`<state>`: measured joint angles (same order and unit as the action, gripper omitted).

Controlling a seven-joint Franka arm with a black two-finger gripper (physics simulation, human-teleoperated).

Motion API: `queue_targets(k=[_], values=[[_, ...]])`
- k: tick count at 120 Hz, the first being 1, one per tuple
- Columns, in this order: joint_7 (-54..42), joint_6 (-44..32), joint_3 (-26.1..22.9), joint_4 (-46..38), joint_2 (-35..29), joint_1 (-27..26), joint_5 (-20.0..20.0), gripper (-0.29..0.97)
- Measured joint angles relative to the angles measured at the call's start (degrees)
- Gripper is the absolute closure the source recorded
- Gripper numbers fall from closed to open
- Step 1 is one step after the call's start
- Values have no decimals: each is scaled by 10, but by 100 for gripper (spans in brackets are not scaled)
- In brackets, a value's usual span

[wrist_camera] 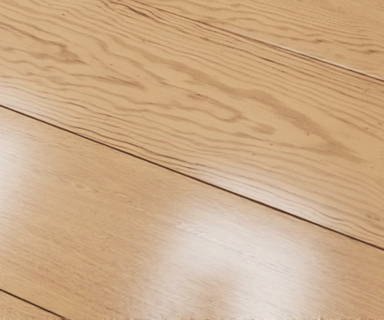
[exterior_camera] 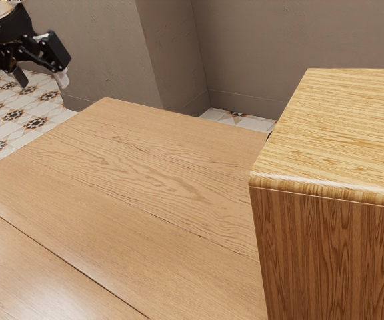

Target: Pull the drawer handle with one arm to open the drawer

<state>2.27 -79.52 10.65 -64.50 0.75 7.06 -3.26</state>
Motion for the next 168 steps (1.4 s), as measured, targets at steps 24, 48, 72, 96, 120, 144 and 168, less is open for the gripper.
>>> queue_targets(k=[24, 48, 72, 96, 120, 144, 168], values=[[1, 0, -4, -45, -4, -17, 2, 0], [28, -22, -5, -126, -33, -68, -3, 0], [53, -44, -1, -153, -37, -176, 13, 0], [79, -131, 38, -308, -158, -161, 45, 0], [96, -265, 113, -338, -146, -253, 150, 0], [82, -315, 188, -372, -149, -357, 230, 0], [64, -293, 204, -375, -166, -401, 262, 0]])
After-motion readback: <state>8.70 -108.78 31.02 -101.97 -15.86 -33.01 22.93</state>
